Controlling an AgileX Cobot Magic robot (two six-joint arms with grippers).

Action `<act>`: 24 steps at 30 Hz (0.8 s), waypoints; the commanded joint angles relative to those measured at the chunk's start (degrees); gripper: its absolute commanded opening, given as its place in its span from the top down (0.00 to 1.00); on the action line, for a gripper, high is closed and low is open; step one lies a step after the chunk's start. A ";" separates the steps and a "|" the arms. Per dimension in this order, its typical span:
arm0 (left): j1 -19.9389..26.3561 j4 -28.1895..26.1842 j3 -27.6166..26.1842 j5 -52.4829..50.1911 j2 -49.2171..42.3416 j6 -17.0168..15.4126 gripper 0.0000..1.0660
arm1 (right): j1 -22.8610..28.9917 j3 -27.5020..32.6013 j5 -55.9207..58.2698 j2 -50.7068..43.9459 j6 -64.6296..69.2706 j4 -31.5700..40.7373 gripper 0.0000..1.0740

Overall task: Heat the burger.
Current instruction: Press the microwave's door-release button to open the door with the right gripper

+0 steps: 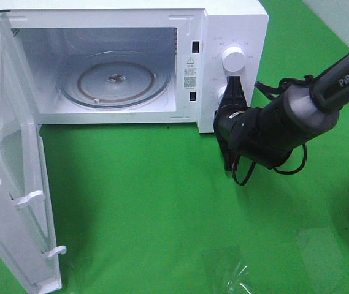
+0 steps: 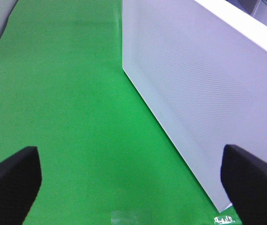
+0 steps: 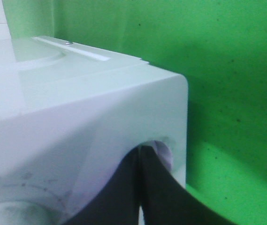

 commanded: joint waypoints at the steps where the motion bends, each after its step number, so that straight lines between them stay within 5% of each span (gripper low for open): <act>1: 0.00 -0.11 0.23 -0.86 -1.15 -0.11 0.10 | -0.97 -0.34 -5.10 -2.64 -2.01 -3.84 1.00; 13: 0.00 -0.11 0.23 -0.86 -1.15 -0.11 0.10 | -0.97 6.53 8.82 -7.79 -8.42 -8.82 1.00; 24: 0.00 -0.11 0.23 -0.86 -1.15 -0.11 0.10 | -0.97 9.45 22.06 -14.21 -11.40 -27.96 1.00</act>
